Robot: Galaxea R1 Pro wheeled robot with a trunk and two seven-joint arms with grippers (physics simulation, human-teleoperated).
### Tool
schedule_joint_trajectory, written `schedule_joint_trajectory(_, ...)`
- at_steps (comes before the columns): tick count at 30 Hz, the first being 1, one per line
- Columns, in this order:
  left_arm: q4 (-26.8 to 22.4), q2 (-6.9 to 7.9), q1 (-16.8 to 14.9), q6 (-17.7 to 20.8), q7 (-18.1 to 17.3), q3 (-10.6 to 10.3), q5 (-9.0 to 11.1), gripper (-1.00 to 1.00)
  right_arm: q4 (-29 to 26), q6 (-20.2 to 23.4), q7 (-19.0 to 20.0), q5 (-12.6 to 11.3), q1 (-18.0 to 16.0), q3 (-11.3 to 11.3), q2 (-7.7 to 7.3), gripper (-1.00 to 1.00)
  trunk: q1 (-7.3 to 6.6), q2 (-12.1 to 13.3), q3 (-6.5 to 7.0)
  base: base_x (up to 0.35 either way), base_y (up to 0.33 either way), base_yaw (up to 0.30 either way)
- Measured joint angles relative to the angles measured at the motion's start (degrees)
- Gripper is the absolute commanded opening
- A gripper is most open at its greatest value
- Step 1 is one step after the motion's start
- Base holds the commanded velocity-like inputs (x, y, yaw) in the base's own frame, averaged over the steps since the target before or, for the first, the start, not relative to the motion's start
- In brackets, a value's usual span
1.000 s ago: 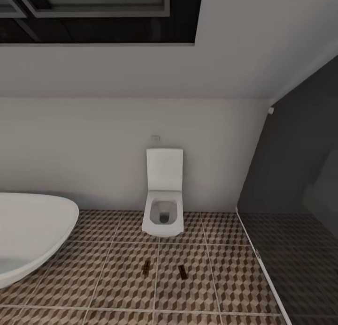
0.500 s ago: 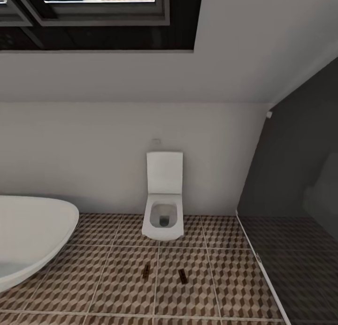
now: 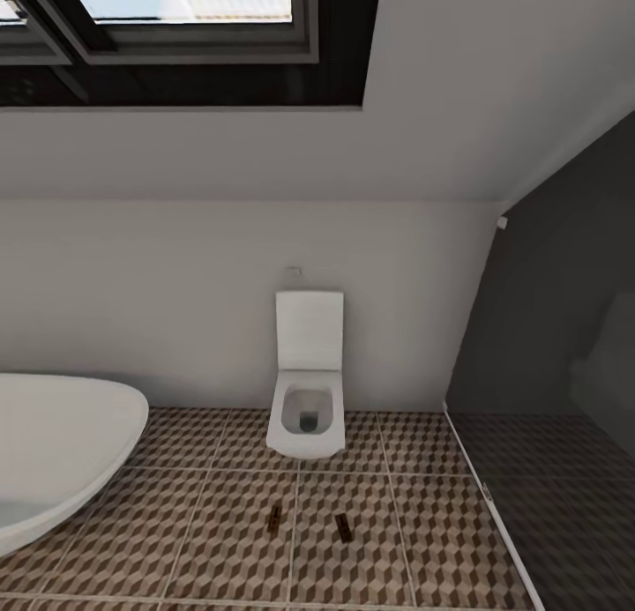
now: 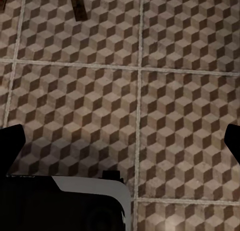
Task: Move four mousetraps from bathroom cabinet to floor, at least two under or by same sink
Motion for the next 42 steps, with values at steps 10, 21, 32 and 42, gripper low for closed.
schedule_joint_trajectory(10, 0.0, 0.0, 0.0, 0.0, 0.0, 0.0, 0.0, 1.0, 0.0, 0.0, 0.1, -0.1, 0.0, 0.0, 0.02, 1.0, 0.0, 0.0, 0.93, 0.0, 0.0, 0.0)
schedule_joint_trajectory(21, 0.0, 0.0, 0.0, 0.0, 0.0, 0.0, 0.0, 1.0, 0.0, 0.0, 0.1, -0.1, 0.0, 0.0, 0.08, 1.0, 0.0, 0.0, 1.96, 0.0, 0.0, 0.0)
schedule_joint_trajectory(32, 0.0, 0.0, 0.0, 0.0, 0.0, 0.0, 0.0, 1.0, 0.0, 0.0, 0.0, -0.1, 0.0, 0.0, 0.74, 1.0, 0.0, 0.0, 2.97, 0.0, 0.0, 0.0)
schedule_joint_trajectory(42, 0.0, 0.0, 0.0, 0.0, 0.0, 0.0, 0.0, 1.0, 0.0, 0.0, 0.0, 0.0, 0.0, 0.0, 0.79, 1.0, 0.01, -0.1, 3.81, 0.0, 0.0, 0.0)
